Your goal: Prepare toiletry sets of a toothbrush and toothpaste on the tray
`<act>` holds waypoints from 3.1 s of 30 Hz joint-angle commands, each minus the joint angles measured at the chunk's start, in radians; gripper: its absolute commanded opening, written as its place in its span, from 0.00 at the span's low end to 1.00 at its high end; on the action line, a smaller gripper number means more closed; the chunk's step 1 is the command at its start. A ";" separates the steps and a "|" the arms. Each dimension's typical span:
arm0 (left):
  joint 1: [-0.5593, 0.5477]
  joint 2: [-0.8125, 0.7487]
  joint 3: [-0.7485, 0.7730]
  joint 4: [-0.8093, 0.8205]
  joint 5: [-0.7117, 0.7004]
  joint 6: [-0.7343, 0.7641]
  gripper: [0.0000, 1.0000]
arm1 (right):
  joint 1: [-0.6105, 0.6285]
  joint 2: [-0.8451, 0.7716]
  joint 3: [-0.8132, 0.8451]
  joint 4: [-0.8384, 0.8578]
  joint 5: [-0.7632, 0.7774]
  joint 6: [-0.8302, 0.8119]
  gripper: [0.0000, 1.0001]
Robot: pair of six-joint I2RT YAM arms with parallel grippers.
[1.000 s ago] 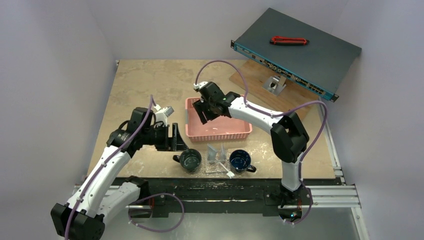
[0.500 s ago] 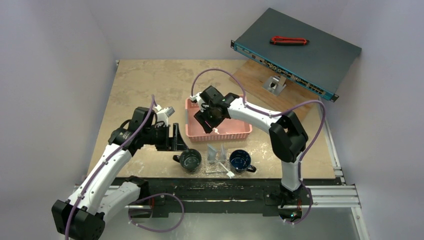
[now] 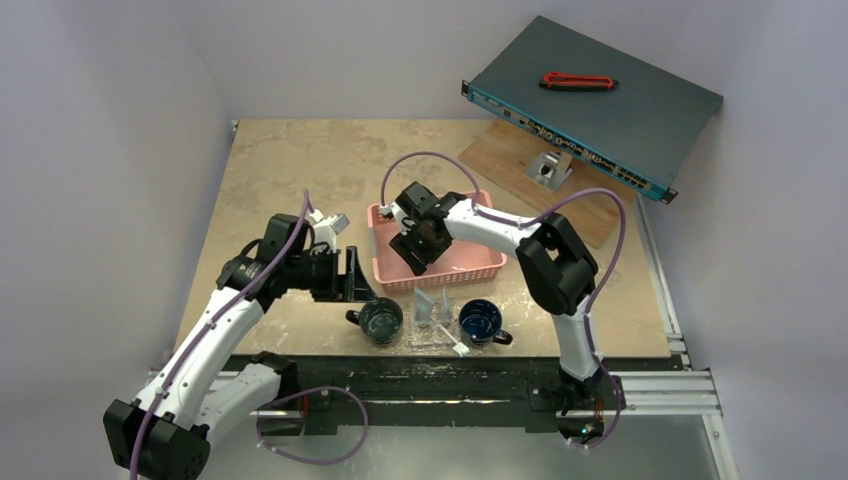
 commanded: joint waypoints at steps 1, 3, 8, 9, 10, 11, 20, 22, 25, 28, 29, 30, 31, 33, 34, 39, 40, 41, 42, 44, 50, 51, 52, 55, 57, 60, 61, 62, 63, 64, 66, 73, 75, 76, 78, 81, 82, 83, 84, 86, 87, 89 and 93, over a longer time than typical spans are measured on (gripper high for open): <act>-0.007 -0.005 0.016 0.015 -0.002 0.016 0.70 | 0.001 0.002 0.031 -0.012 0.003 -0.020 0.63; -0.007 -0.006 0.016 0.015 -0.001 0.016 0.70 | 0.001 0.008 0.029 -0.007 0.012 -0.016 0.63; -0.007 -0.003 0.017 0.013 0.000 0.016 0.70 | 0.001 0.015 0.019 0.032 0.057 -0.006 0.63; -0.007 -0.002 0.017 0.013 0.000 0.016 0.70 | 0.001 0.014 0.016 0.042 0.068 -0.006 0.63; -0.007 -0.001 0.018 0.013 0.000 0.016 0.70 | 0.001 0.014 0.015 0.054 0.079 -0.006 0.63; -0.007 -0.002 0.018 0.013 0.000 0.016 0.70 | 0.001 0.014 0.014 0.066 0.098 -0.006 0.63; -0.007 0.000 0.017 0.011 -0.003 0.016 0.69 | 0.001 -0.013 -0.028 0.189 0.216 0.225 0.62; -0.007 0.002 0.017 0.012 -0.003 0.016 0.69 | 0.001 -0.015 -0.031 0.206 0.229 0.254 0.62; -0.007 0.003 0.017 0.010 -0.004 0.016 0.69 | 0.001 -0.014 -0.018 0.222 0.237 0.286 0.62; -0.007 0.001 0.019 0.010 -0.005 0.016 0.69 | 0.001 -0.017 0.009 0.226 0.233 0.291 0.62; -0.007 0.000 0.017 0.010 -0.005 0.015 0.69 | 0.001 -0.022 0.020 0.222 0.226 0.283 0.62; -0.007 0.000 0.017 0.010 -0.005 0.016 0.69 | 0.001 -0.029 0.031 0.215 0.220 0.271 0.62; -0.007 0.000 0.018 0.009 -0.005 0.016 0.69 | 0.001 -0.031 0.043 0.201 0.213 0.257 0.63; -0.007 0.002 0.019 0.010 -0.004 0.016 0.69 | 0.001 -0.029 0.075 0.163 0.194 0.228 0.63; -0.007 0.003 0.019 0.010 -0.003 0.017 0.69 | 0.001 -0.033 0.084 0.150 0.190 0.221 0.63; -0.007 0.000 0.020 0.009 0.001 0.017 0.69 | -0.001 -0.101 0.071 0.124 0.236 0.207 0.63; -0.007 0.000 0.019 0.009 0.001 0.017 0.69 | -0.002 -0.120 0.065 0.121 0.261 0.209 0.64; -0.007 -0.001 0.019 0.010 0.000 0.017 0.69 | -0.005 -0.139 0.061 0.113 0.292 0.208 0.64; -0.007 -0.001 0.020 0.010 0.001 0.017 0.69 | -0.009 -0.156 0.060 0.104 0.314 0.207 0.65; -0.007 -0.003 0.019 0.010 0.004 0.018 0.69 | -0.021 -0.183 0.058 0.079 0.368 0.209 0.66; -0.007 -0.007 0.019 0.012 0.009 0.019 0.69 | -0.100 -0.291 -0.014 0.038 0.476 0.257 0.69; -0.006 -0.007 0.020 0.013 0.011 0.019 0.69 | -0.114 -0.305 -0.027 0.031 0.494 0.268 0.70; -0.007 -0.008 0.020 0.012 0.013 0.020 0.69 | -0.126 -0.317 -0.041 0.026 0.508 0.279 0.72; -0.007 -0.011 0.020 0.012 0.018 0.021 0.69 | -0.161 -0.338 -0.077 0.005 0.525 0.302 0.74; -0.007 -0.013 0.019 0.014 0.021 0.022 0.69 | -0.185 -0.350 -0.103 -0.001 0.526 0.316 0.74; -0.007 -0.013 0.021 0.015 0.029 0.023 0.69 | -0.212 -0.361 -0.144 0.006 0.513 0.332 0.74; -0.007 -0.014 0.020 0.016 0.030 0.023 0.69 | -0.219 -0.361 -0.152 0.006 0.506 0.334 0.74; -0.006 -0.014 0.020 0.016 0.032 0.025 0.69 | -0.226 -0.359 -0.163 0.006 0.498 0.336 0.74; -0.007 -0.015 0.020 0.017 0.034 0.025 0.69 | -0.232 -0.357 -0.170 0.007 0.493 0.339 0.74; -0.007 -0.015 0.021 0.017 0.037 0.025 0.69 | -0.238 -0.355 -0.177 0.008 0.483 0.342 0.74; -0.007 -0.016 0.020 0.017 0.041 0.026 0.69 | -0.249 -0.353 -0.191 0.017 0.454 0.342 0.74; -0.007 -0.016 0.020 0.018 0.048 0.027 0.69 | -0.278 -0.337 -0.219 0.042 0.406 0.343 0.63; -0.006 -0.016 0.019 0.019 0.048 0.029 0.69 | -0.284 -0.325 -0.219 0.045 0.398 0.337 0.58; -0.007 -0.016 0.020 0.019 0.051 0.027 0.69 | -0.285 -0.318 -0.219 0.047 0.395 0.332 0.56; -0.006 -0.013 0.020 0.019 0.056 0.028 0.69 | -0.285 -0.305 -0.215 0.047 0.393 0.326 0.52; -0.007 -0.012 0.020 0.020 0.056 0.030 0.69 | -0.287 -0.292 -0.215 0.054 0.394 0.321 0.48; -0.007 -0.014 0.020 0.018 0.057 0.030 0.69 | -0.288 -0.287 -0.213 0.056 0.393 0.320 0.47; -0.007 -0.014 0.020 0.018 0.057 0.030 0.69 | -0.289 -0.280 -0.211 0.055 0.391 0.319 0.45; -0.007 -0.015 0.019 0.020 0.058 0.029 0.69 | -0.288 -0.273 -0.207 0.054 0.389 0.318 0.43; -0.007 -0.015 0.021 0.018 0.058 0.031 0.69 | -0.289 -0.261 -0.196 0.051 0.386 0.314 0.36; -0.007 -0.015 0.021 0.018 0.059 0.031 0.69 | -0.289 -0.257 -0.187 0.049 0.387 0.311 0.31; -0.007 -0.016 0.021 0.019 0.060 0.031 0.69 | -0.288 -0.249 -0.164 0.039 0.393 0.304 0.18; -0.007 -0.019 0.021 0.019 0.057 0.030 0.69 | -0.288 -0.242 -0.101 0.009 0.408 0.283 0.00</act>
